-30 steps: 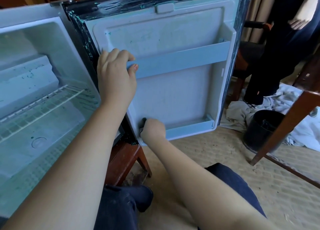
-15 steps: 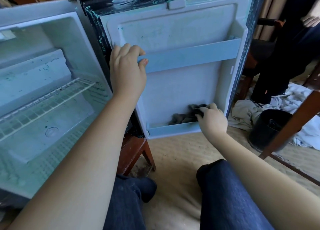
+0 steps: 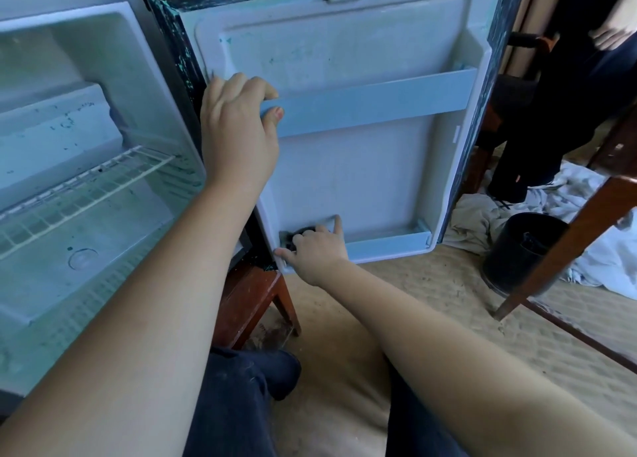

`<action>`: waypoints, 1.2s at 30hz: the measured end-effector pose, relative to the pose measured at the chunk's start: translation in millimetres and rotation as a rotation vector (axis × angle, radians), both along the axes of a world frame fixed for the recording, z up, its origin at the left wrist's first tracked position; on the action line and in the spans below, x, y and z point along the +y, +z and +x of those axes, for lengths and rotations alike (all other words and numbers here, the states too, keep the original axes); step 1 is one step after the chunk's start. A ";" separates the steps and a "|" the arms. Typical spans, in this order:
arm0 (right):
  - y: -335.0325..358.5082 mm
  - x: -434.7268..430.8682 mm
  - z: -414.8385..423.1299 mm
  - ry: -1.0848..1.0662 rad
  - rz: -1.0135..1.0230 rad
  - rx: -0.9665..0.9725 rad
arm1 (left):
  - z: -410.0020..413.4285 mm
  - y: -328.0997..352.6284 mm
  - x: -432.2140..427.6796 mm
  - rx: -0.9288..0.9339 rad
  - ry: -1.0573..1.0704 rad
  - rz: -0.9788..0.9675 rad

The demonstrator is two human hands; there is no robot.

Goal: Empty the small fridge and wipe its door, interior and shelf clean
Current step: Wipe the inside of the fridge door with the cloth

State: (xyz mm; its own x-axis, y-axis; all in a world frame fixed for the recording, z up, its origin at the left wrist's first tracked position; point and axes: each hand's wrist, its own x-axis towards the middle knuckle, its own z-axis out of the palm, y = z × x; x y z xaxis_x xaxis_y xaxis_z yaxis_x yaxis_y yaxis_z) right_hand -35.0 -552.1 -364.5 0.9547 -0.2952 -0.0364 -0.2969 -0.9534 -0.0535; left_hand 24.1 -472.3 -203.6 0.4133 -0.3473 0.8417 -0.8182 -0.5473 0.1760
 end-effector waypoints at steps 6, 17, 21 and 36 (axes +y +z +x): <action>-1.3 -54.7 -34.3 -0.066 -0.099 0.041 | -2.4 4.4 2.9 0.037 0.001 0.022; 0.0 -91.5 -65.5 -0.195 -0.080 0.094 | -3.3 1.7 1.6 0.044 -0.010 -0.014; -2.0 -45.5 -44.4 -0.086 -0.072 0.003 | -0.4 0.3 1.8 0.021 -0.007 -0.017; -15.5 -33.1 -17.4 0.014 0.422 -0.310 | -1.9 9.5 10.9 0.062 -0.031 0.024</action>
State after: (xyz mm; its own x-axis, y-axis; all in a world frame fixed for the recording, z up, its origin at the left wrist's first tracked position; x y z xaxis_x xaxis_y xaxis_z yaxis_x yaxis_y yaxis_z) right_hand -52.4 -585.1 -380.0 0.9434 -0.3029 0.1352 -0.1936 -0.8338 -0.5170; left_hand 22.2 -461.4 -194.1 0.4533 -0.3806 0.8060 -0.8228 -0.5266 0.2140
